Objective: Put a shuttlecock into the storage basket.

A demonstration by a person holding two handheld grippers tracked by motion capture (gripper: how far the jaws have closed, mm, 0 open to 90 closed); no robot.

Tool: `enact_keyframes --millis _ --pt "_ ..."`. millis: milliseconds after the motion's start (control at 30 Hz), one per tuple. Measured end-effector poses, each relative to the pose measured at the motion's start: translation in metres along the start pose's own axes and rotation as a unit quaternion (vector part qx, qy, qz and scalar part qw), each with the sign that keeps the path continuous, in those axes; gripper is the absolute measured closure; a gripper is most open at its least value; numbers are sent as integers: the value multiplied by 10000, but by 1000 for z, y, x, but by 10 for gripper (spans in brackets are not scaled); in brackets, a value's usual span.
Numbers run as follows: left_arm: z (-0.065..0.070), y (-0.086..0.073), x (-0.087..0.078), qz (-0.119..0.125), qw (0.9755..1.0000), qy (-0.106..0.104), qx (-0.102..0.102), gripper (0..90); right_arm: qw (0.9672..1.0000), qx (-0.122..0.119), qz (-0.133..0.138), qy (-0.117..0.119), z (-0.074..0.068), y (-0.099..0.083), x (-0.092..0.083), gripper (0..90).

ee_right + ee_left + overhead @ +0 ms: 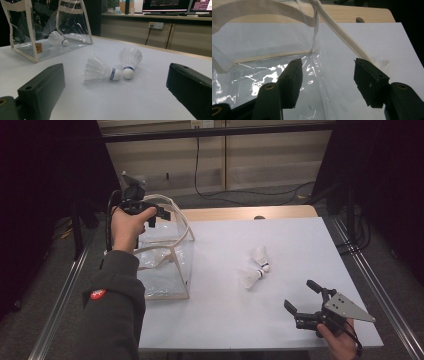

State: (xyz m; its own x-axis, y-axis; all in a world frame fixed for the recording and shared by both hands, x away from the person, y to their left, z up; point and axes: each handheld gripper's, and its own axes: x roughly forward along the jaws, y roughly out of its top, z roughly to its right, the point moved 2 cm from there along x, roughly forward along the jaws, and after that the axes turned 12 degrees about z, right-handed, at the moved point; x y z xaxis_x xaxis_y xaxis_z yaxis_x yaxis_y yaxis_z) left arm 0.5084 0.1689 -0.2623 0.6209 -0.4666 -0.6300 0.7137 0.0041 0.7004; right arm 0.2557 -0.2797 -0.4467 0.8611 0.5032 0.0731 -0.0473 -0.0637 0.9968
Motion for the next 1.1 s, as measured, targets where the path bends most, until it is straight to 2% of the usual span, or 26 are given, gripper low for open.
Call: enact_keyframes --millis 267,700,1067,1100 --pt "4 -1 -4 -21 9999 -135 48 348 10000 -35 -1 11 0 0 0 18" --pt "17 -1 -11 -31 9989 -432 189 272 10000 -31 -8 26 -1 -1 1 19" --pt "33 -2 -13 -91 9968 -672 415 221 10000 -12 -16 27 -2 -1 1 18" --pt "35 -2 -12 -48 9971 -674 358 217 10000 -13 -16 28 -2 -1 1 19"
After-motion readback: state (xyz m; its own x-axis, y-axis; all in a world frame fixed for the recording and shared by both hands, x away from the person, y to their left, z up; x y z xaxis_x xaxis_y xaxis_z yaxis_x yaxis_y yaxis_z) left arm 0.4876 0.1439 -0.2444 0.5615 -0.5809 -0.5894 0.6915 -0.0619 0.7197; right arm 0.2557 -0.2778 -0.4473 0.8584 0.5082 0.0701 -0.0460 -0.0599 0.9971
